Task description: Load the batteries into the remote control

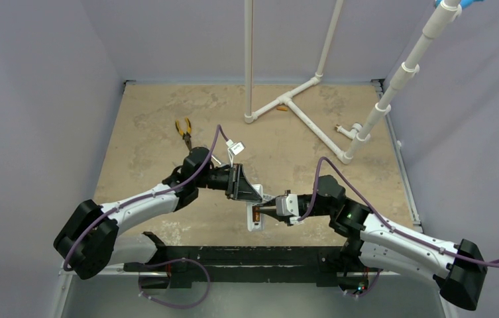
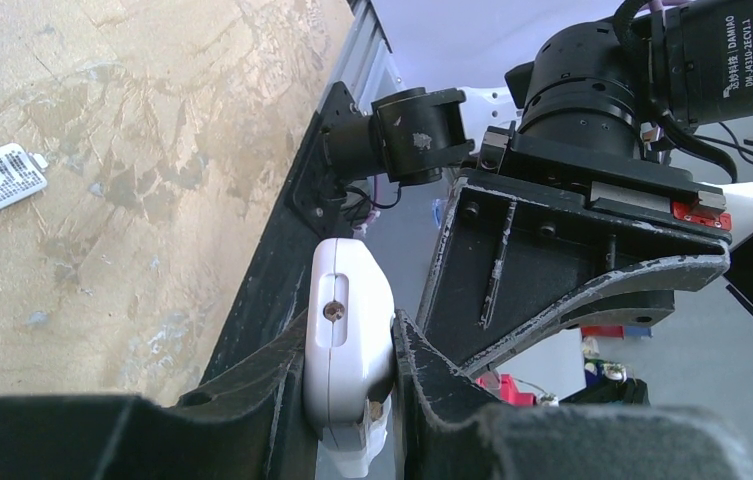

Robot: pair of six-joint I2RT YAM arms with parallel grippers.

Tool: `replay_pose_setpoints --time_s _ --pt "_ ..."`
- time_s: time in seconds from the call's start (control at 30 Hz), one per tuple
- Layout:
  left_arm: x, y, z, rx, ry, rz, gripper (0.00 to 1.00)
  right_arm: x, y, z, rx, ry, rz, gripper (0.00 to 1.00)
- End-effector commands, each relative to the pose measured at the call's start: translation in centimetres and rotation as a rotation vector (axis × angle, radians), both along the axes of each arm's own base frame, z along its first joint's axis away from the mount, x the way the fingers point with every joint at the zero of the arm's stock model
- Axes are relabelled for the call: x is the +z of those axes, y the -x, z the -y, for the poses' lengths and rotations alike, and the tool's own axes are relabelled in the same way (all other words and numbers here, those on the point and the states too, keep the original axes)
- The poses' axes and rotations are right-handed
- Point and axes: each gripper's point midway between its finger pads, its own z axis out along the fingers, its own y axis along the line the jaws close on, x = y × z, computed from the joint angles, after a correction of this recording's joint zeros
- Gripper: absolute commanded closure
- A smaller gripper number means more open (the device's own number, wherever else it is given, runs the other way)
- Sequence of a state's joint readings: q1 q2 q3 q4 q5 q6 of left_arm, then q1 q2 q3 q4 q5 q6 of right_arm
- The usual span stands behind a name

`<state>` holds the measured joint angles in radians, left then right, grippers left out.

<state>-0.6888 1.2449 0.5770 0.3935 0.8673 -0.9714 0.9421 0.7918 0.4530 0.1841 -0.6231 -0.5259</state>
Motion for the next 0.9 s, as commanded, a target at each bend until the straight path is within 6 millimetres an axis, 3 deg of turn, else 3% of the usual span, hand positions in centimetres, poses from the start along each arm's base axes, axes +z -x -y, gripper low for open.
replay_pose_setpoints --time_s 0.0,0.87 --pt "4.8 -0.3 0.6 -0.020 0.109 0.130 1.00 -1.2 0.6 0.4 0.019 0.062 -0.042 0.90" --pt "7.9 0.0 -0.2 0.010 0.148 0.189 1.00 -3.0 0.9 0.9 0.001 0.082 -0.096 0.91"
